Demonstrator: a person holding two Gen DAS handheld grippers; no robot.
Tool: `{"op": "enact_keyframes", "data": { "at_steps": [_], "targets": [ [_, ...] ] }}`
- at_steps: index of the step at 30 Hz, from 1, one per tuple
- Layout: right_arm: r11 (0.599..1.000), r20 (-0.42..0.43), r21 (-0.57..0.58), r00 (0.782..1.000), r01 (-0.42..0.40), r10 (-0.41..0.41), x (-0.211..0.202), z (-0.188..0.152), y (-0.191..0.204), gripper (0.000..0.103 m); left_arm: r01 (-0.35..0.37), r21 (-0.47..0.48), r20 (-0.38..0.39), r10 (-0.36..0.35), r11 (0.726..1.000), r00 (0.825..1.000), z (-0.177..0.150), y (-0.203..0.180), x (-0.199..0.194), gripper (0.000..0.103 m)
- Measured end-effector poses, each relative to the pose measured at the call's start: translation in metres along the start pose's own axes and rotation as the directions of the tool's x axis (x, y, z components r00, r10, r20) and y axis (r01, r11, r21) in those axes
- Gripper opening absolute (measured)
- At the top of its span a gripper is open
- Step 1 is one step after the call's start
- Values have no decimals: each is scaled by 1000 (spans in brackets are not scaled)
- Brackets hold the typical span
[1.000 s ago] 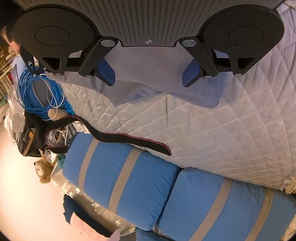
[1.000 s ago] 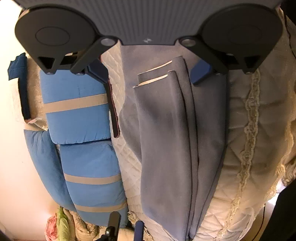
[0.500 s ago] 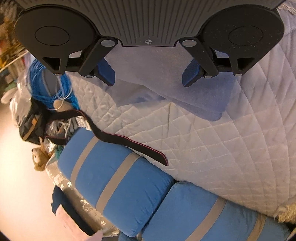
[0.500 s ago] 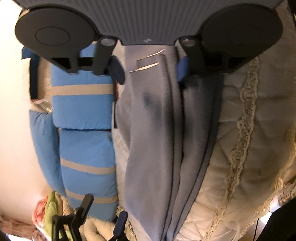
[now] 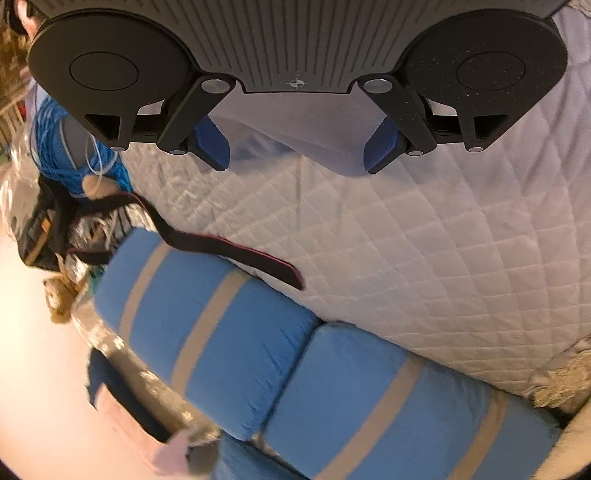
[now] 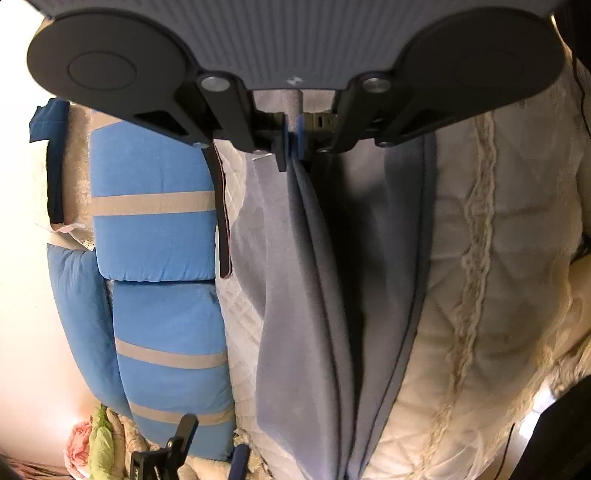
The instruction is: Fold clothes
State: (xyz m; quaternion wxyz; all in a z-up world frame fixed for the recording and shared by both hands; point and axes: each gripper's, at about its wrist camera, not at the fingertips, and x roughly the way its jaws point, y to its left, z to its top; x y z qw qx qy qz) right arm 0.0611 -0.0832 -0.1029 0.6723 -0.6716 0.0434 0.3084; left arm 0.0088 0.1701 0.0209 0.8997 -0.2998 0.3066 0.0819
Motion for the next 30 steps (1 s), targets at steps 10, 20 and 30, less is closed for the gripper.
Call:
{"op": "enact_keyframes", "data": {
  "at_steps": [10, 20, 30],
  "targets": [
    [1000, -31, 15, 1000, -3, 4, -4, -11, 7, 4, -78, -25, -48, 76, 997, 996, 6, 21, 17, 79],
    [998, -101, 58, 994, -37, 42, 1, -25, 6, 4, -3, -8, -166, 1, 1000, 986, 1, 35, 24, 79],
    [993, -81, 96, 994, -62, 70, -3, -23, 8, 7, 71, -79, -179, -85, 994, 980, 3, 51, 23, 79]
  ]
}}
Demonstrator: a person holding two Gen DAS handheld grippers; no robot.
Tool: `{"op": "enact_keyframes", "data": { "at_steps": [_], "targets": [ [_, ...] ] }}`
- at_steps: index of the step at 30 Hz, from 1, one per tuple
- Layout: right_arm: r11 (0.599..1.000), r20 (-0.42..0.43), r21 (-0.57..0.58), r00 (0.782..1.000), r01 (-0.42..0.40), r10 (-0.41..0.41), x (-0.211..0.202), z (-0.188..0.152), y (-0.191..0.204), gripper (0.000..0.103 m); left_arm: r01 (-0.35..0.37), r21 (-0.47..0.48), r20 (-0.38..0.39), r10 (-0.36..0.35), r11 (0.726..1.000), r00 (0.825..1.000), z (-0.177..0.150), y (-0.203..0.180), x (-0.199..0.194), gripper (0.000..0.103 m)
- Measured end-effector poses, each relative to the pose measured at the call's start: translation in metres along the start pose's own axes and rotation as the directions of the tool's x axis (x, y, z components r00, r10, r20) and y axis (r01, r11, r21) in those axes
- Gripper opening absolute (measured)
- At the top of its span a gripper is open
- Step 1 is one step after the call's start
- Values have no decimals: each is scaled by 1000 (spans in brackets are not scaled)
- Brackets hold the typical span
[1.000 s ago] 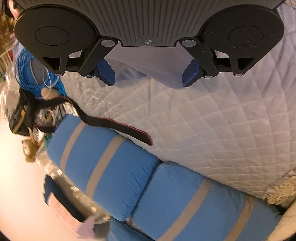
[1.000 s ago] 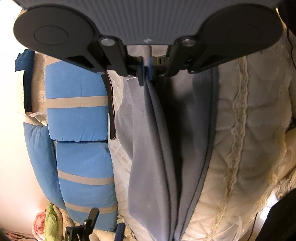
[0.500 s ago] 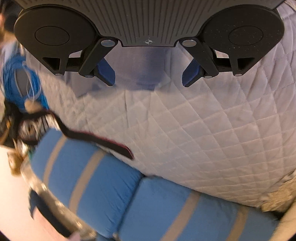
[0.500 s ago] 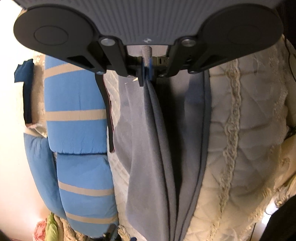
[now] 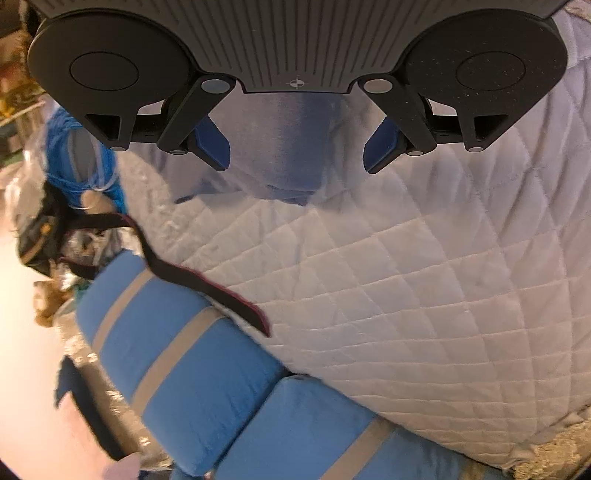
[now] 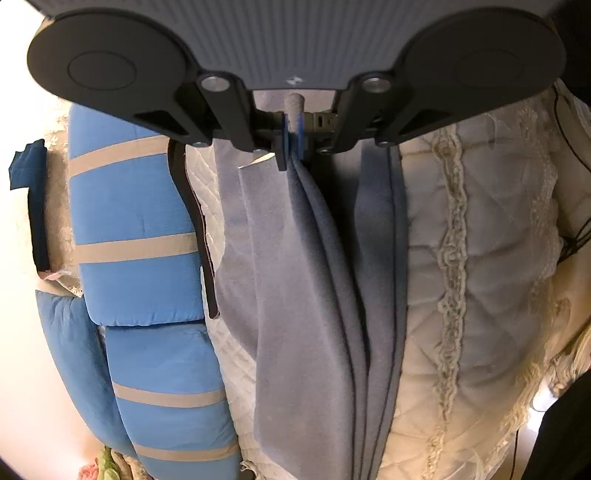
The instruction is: Fold clothes
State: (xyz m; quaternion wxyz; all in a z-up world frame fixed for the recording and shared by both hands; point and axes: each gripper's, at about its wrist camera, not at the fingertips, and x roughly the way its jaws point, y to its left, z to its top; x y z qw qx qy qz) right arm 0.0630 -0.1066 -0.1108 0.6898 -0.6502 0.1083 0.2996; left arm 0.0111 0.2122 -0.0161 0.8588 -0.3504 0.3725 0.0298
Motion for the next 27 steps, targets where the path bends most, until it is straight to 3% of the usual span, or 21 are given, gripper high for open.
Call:
{"op": "enact_keyframes", "data": {
  "at_steps": [2, 4, 6, 8, 11, 14, 16, 17, 20, 25, 27],
  "targets": [
    [1000, -4, -8, 1000, -10, 10, 1, 1, 1, 10, -6, 39, 25, 5, 999, 1000, -2, -7, -5, 79],
    [1000, -7, -13, 1000, -14, 14, 3, 1, 2, 16, -48, 142, 85, 36, 989, 996, -9, -23, -12, 79],
    [1000, -7, -8, 1000, -18, 18, 3, 1, 0, 19, -109, 318, 143, 66, 942, 988, -27, -51, -15, 79],
    [1000, -6, -1, 1000, -20, 20, 3, 0, -3, 20, -174, 509, 176, 96, 843, 980, -54, -82, -13, 79],
    [1000, -1, 14, 1000, -9, 9, 1, -1, -10, 20, -240, 722, 202, 134, 649, 970, -102, -125, -6, 79],
    [999, 6, 36, 1000, -6, 6, -2, -3, -15, 21, -283, 841, 245, 140, 461, 959, -145, -157, 0, 79],
    [999, 11, 45, 1000, -3, 2, -4, -3, -18, 21, -297, 887, 267, 132, 354, 955, -168, -172, 7, 79],
    [999, 13, 51, 1000, -1, 1, -5, -3, -19, 21, -296, 900, 268, 129, 319, 955, -176, -176, 11, 79],
    [996, 18, 83, 1000, 13, -14, -7, -3, -27, 21, -288, 922, 262, 130, 258, 956, -189, -181, 22, 79],
    [987, 29, 160, 999, 17, -22, -10, -6, -41, 21, -372, 918, 345, 189, 136, 920, -202, -181, 44, 79],
    [987, 31, 158, 999, 14, -20, -11, -6, -40, 21, -412, 909, 392, 211, 58, 895, -207, -179, 52, 79]
  ]
}}
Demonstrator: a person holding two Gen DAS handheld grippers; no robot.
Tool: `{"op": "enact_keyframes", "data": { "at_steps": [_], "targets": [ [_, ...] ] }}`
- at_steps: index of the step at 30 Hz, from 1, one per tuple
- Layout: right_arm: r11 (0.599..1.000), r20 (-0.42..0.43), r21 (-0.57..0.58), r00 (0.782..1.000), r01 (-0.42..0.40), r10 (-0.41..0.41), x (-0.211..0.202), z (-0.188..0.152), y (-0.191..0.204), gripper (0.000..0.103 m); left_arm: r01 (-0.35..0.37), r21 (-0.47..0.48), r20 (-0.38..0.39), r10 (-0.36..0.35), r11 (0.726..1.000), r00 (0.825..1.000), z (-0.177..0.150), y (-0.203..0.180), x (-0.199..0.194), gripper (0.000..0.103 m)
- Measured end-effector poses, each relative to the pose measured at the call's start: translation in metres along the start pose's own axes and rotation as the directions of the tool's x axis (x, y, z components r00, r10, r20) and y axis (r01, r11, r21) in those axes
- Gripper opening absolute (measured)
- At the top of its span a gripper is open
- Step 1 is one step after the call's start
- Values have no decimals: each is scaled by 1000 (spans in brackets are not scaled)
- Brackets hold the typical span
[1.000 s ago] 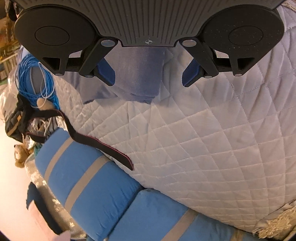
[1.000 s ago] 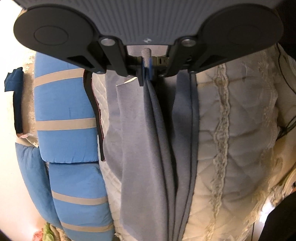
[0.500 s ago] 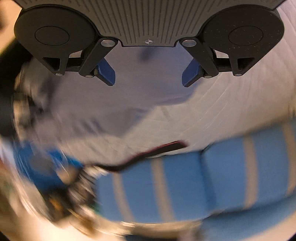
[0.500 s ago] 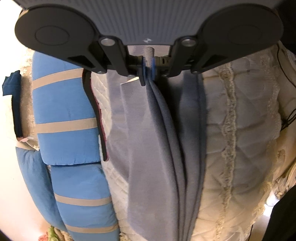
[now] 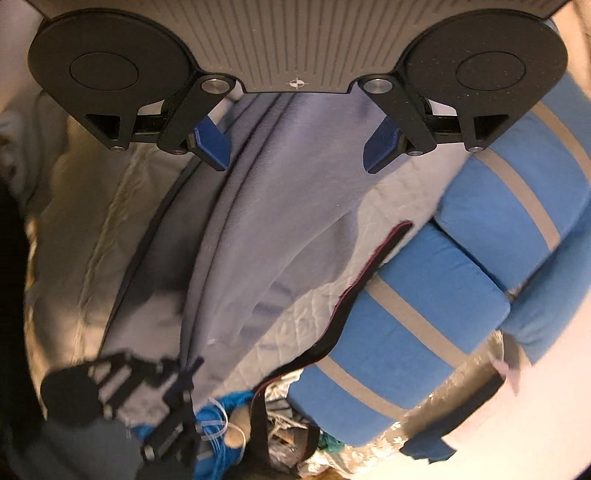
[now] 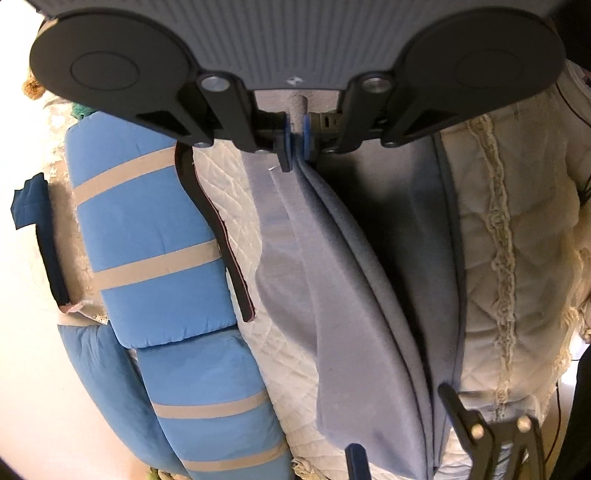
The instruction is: Fold clothes
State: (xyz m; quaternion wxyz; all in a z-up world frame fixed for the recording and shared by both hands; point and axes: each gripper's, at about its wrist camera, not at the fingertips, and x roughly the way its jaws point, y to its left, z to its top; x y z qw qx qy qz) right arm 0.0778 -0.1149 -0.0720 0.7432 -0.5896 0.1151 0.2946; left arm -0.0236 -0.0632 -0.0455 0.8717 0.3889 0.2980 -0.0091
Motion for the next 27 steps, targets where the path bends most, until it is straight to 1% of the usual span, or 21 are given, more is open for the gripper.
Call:
{"op": "enact_keyframes", "data": {
  "at_steps": [2, 3, 5, 7, 9, 11, 13, 14, 16, 18, 19, 20, 21, 22, 23, 24, 26, 27],
  "targets": [
    [1000, 1, 3, 1000, -6, 6, -1, 0, -1, 21, -63, 88, -19, 65, 994, 998, -2, -9, 4, 79],
    [1000, 0, 5, 1000, -7, 7, -1, 0, -1, 21, -97, 138, -27, 102, 986, 994, -5, -14, 5, 79],
    [1000, -2, 6, 1000, -11, 11, -2, 0, -2, 21, -173, 247, -36, 187, 954, 982, -12, -23, 8, 79],
    [1000, -5, 1, 1000, -18, 18, -3, 1, -1, 22, -220, 337, -48, 250, 916, 967, -20, -29, 12, 79],
    [1000, -8, -7, 1000, -25, 25, -4, 2, 0, 23, -235, 386, -63, 280, 892, 958, -26, -29, 13, 76],
    [999, -7, -24, 999, -33, 32, -5, 3, 3, 24, -247, 428, -71, 305, 870, 950, -30, -30, 13, 58],
    [998, -3, -42, 999, -36, 36, -6, 4, 7, 24, -266, 471, -59, 331, 841, 942, -32, -34, 13, 53],
    [998, -2, -49, 999, -42, 42, -6, 4, 8, 24, -271, 492, -55, 341, 827, 938, -33, -37, 13, 48],
    [997, -5, -54, 998, -57, 57, -5, 2, 9, 24, -274, 539, -56, 358, 796, 932, -39, -43, 18, 45],
    [996, -9, -53, 998, -67, 67, -4, 2, 10, 25, -285, 589, -58, 391, 757, 919, -47, -49, 25, 45],
    [996, -11, -56, 998, -70, 69, -3, 2, 10, 25, -292, 602, -60, 407, 743, 911, -52, -50, 28, 45],
    [996, -12, -60, 997, -72, 71, -2, 3, 10, 25, -298, 604, -65, 418, 739, 906, -55, -50, 30, 45],
    [995, -14, -64, 997, -74, 73, -2, 3, 11, 25, -299, 583, -80, 419, 755, 904, -55, -46, 31, 45],
    [995, -16, -70, 997, -75, 74, -2, 4, 12, 24, -295, 553, -98, 412, 779, 906, -54, -42, 30, 44],
    [994, -18, -77, 997, -76, 75, -2, 4, 13, 24, -293, 534, -103, 405, 793, 909, -54, -40, 29, 39],
    [994, -17, -80, 997, -77, 76, -3, 6, 13, 24, -296, 530, -99, 405, 794, 909, -54, -39, 29, 34],
    [994, -19, -80, 997, -75, 74, -3, 8, 14, 24, -296, 554, -90, 409, 778, 908, -56, -41, 29, 18],
    [994, -21, -79, 997, -73, 72, -3, 8, 15, 24, -294, 568, -86, 411, 769, 908, -58, -42, 29, 14]
  ]
}}
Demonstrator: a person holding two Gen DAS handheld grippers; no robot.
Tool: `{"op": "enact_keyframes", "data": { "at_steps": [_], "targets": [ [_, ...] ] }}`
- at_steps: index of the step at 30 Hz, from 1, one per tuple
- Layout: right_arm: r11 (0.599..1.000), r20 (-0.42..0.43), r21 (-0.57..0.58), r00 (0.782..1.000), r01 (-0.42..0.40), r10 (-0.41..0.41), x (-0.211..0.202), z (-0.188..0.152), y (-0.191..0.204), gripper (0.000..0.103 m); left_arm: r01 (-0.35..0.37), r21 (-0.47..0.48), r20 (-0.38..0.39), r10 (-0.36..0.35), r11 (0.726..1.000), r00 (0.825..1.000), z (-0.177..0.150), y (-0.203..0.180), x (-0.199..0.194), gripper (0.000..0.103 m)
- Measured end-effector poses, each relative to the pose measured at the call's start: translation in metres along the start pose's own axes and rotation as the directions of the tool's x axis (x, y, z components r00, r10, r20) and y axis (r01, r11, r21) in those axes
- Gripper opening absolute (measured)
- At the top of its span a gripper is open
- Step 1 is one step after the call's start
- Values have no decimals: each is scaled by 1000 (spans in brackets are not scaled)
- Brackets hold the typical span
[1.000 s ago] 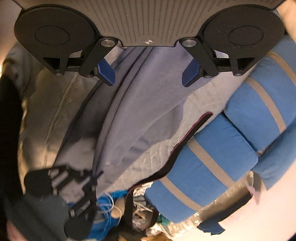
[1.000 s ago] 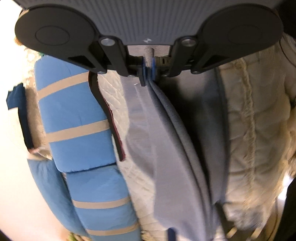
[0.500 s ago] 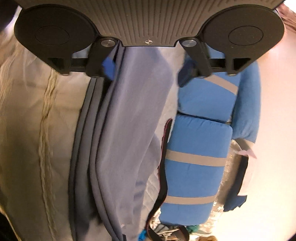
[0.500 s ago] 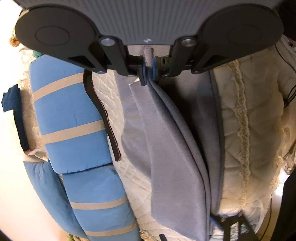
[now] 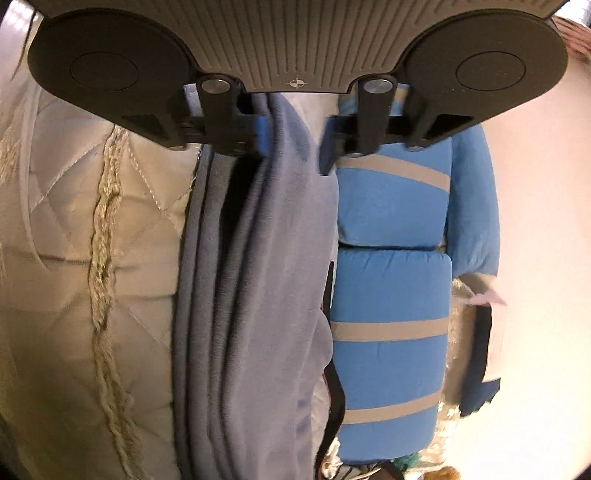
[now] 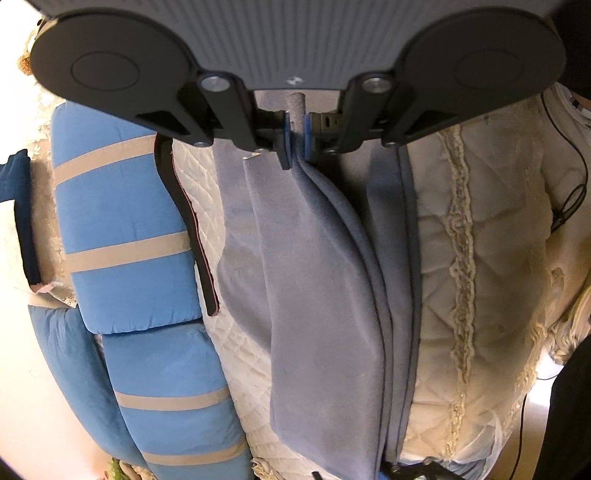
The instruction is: Fold clothes
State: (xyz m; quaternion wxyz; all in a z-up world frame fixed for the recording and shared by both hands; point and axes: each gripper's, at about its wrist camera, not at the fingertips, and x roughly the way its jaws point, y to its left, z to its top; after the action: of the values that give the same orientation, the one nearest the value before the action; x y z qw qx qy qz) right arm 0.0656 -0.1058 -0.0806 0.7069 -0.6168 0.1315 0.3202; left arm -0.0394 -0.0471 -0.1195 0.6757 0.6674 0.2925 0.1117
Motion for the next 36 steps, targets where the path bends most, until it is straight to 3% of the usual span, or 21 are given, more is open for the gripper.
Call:
{"op": "enact_keyframes", "data": {
  "at_steps": [2, 10, 23, 30, 36],
  "targets": [
    [1000, -9, 14, 1000, 5, -5, 1, 0, 2, 25, -10, 11, 5, 10, 1000, 1000, -1, -3, 0, 6],
    [999, 13, 32, 999, 42, -43, 0, 5, 18, 25, -19, -68, -35, 17, 998, 999, -17, 7, 6, 6],
    [997, 90, -74, 996, 33, -27, 0, 30, 45, 24, 78, -95, -142, -91, 992, 986, -42, 6, 12, 6],
    [996, 111, -89, 994, 10, -1, -4, 32, 53, 24, 125, -219, -178, -166, 968, 970, -47, 20, 18, 6],
    [995, 107, -101, 994, 11, 0, -4, 34, 55, 24, 146, -258, -164, -193, 955, 967, -51, 26, 15, 9]
  ]
}}
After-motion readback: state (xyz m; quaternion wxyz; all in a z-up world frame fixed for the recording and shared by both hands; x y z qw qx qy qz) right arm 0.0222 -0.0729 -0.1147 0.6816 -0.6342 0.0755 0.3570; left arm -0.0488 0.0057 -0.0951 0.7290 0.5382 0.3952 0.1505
